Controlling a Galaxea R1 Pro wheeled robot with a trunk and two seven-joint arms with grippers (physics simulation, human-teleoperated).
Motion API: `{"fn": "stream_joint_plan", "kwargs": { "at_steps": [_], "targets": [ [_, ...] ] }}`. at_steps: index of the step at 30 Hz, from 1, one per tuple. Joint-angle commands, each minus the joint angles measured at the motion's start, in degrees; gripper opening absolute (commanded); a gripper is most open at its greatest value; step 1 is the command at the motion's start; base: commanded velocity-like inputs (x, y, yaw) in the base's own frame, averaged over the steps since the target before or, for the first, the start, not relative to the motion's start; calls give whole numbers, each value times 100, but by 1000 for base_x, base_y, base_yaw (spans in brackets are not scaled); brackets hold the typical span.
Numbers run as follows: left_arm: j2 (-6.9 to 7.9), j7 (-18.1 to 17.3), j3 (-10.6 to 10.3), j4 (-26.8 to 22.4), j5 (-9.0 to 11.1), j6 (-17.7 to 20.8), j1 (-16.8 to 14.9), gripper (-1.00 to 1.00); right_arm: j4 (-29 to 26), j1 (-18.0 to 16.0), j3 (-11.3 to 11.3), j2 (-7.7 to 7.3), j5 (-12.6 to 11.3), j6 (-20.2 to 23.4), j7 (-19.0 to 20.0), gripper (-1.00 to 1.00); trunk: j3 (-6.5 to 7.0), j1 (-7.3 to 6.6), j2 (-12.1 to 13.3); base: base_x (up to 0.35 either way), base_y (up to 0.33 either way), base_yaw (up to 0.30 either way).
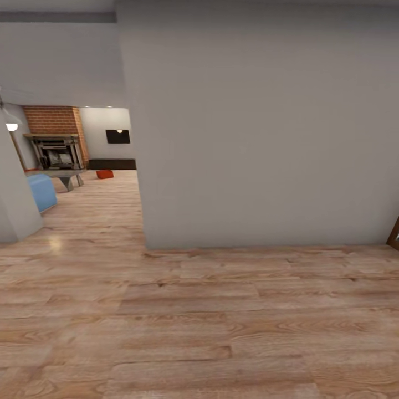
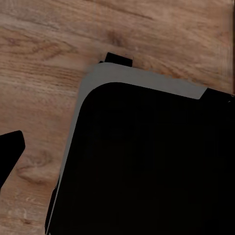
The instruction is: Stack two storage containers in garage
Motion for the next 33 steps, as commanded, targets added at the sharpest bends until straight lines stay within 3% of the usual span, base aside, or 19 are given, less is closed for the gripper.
{"fn": "stream_joint_plan", "kwargs": {
  "at_steps": [1, 18, 33],
  "targets": [
    [0, 7, 2, -6, 29, 6, -1, 100, 13, -6, 48, 2, -62, -28, 4, 100, -6, 3, -3, 325, 0, 0],
    [-9, 7, -2, 45, 29, -20, -1, 100, 13, -5, 49, 11, -55, -25, 2, 100, -6, 3, -3, 325, 0, 5],
    [-9, 7, -2, 38, 29, -21, -1, 100, 13, -6, 39, 11, -82, -39, -3, 100, -6, 3, -3, 325, 0, 244]
  ]
}}
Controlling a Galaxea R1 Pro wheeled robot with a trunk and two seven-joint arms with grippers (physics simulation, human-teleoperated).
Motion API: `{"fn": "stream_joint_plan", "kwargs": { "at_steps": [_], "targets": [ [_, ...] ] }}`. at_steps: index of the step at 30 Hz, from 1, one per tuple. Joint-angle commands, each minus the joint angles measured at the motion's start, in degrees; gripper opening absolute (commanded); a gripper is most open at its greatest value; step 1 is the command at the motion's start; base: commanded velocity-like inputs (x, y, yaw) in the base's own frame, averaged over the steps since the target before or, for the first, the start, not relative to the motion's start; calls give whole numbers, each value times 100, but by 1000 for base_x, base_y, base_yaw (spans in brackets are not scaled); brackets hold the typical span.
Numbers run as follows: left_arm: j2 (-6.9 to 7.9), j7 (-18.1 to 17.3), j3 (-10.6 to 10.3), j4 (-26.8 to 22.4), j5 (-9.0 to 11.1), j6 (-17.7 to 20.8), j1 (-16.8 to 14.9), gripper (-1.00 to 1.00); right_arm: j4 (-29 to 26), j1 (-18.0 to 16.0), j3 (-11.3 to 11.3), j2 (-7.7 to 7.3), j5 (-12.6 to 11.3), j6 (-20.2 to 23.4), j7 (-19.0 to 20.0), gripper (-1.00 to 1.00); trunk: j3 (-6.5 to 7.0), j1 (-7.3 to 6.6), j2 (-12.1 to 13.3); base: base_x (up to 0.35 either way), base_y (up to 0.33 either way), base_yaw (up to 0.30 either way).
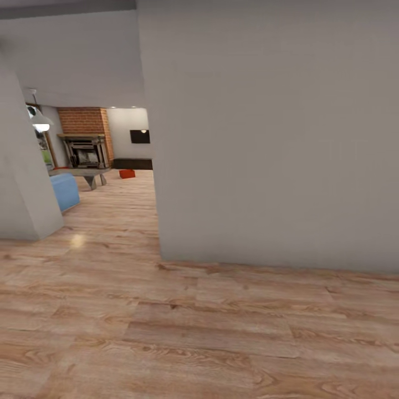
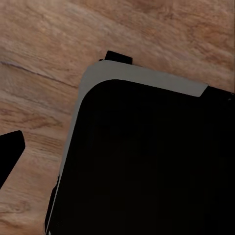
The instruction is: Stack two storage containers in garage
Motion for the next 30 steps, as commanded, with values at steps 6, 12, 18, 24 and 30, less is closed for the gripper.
{"fn": "stream_joint_plan", "kwargs": {
  "at_steps": [6, 12, 18, 24, 30],
  "targets": [
    [0, 7, 1, 0, 28, -4, -1, 100, 13, -5, 27, 2, -94, -35, 2, 100, -6, 3, -3, 325, 0, 278],
    [1, 7, 1, 3, 28, -17, -1, 100, 13, -5, 30, 2, -84, -36, 2, 100, -6, 3, -3, 325, 0, 278],
    [2, 7, 1, -1, 28, -21, -1, 100, 13, -3, 28, 2, -79, -36, 2, 100, -6, 3, -3, 325, 0, 278],
    [7, 7, 1, -21, 28, -22, -1, 100, 13, -5, 23, 1, -82, -36, 2, 100, -6, 3, -3, 325, 0, 278],
    [1, 7, 1, -19, 28, -22, -1, 100, 13, -5, 20, -1, -85, -36, 2, 100, -6, 3, -3, 325, 0, 278]
  ]
}}
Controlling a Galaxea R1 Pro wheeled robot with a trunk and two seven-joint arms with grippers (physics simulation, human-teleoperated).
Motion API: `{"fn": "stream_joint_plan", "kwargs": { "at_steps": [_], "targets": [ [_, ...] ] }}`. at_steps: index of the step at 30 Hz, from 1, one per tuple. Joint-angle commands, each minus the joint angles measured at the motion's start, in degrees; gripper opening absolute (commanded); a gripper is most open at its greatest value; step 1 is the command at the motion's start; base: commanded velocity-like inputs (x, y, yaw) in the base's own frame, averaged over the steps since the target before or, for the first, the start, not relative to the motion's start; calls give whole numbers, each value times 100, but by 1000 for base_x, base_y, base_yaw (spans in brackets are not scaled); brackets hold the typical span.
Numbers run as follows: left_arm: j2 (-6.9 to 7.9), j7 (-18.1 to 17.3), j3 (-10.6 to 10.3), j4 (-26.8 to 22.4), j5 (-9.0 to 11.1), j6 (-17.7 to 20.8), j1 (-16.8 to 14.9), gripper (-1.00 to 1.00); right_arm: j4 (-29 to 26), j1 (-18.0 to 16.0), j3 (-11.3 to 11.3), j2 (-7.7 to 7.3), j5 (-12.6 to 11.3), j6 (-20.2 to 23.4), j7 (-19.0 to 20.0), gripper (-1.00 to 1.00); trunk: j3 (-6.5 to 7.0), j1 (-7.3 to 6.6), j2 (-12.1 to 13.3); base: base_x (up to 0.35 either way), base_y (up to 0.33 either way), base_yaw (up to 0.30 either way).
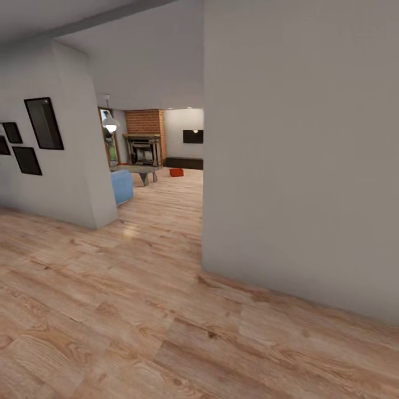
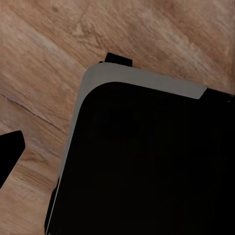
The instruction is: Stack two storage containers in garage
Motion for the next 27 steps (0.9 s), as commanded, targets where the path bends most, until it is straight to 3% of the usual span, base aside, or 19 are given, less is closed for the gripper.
{"fn": "stream_joint_plan", "kwargs": {
  "at_steps": [1, 27],
  "targets": [
    [-1, 7, 1, -1, 28, 1, -1, 100, 13, -5, 49, 3, -59, -29, 3, 100, -6, 3, -3, 325, 0, 278],
    [-1, 7, 1, 32, 28, 12, -1, 100, 13, -5, 16, -9, -83, -265, 2, 100, -6, 3, -3, 325, 0, 280]
  ]
}}
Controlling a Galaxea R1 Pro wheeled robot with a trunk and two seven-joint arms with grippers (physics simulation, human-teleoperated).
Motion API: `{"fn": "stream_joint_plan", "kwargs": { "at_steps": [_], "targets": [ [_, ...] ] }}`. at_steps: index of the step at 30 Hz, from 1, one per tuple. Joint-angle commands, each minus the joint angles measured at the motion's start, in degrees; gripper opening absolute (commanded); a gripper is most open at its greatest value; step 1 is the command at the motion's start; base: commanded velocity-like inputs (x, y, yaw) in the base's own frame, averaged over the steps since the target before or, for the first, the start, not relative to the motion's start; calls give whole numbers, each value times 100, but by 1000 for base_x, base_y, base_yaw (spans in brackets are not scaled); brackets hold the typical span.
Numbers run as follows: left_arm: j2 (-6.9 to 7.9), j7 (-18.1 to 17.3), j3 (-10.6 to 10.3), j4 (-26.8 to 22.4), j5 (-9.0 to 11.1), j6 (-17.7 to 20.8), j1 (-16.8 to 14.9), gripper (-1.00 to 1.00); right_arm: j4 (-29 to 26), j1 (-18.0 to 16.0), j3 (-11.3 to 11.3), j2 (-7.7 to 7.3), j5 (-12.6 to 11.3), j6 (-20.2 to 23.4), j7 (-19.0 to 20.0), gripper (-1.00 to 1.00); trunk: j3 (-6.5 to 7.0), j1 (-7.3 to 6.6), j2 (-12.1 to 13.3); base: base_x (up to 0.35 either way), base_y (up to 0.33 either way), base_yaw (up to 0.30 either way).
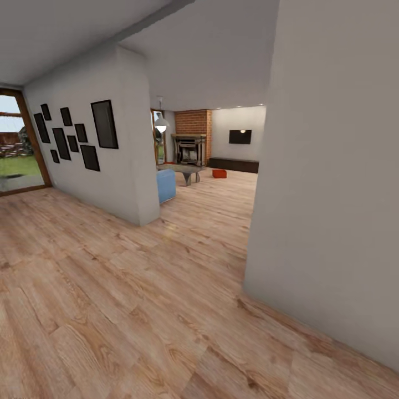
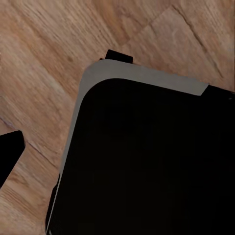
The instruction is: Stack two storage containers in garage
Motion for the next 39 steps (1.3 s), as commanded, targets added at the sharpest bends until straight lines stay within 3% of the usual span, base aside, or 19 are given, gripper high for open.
{"fn": "stream_joint_plan", "kwargs": {
  "at_steps": [1, 10, 33, 39],
  "targets": [
    [-1, 7, 1, -7, 27, 1, -1, 100, 13, -5, 48, 1, -71, -29, 3, 100, -6, 3, -3, 325, 0, 290],
    [-1, 7, 1, -17, 27, 0, -1, 100, 13, -5, 62, -8, -72, -14, 18, 100, -6, 3, -3, 325, 0, 236],
    [-1, 7, 1, -6, 27, -9, -1, 100, 13, -5, 149, 9, -2, 25, 3, 100, -6, 3, -3, 325, 0, 10],
    [-1, 7, 1, -3, 27, -10, -1, 100, 13, -5, 159, 8, -7, 24, 3, 100, -6, 3, -3, 325, 0, 165]
  ]
}}
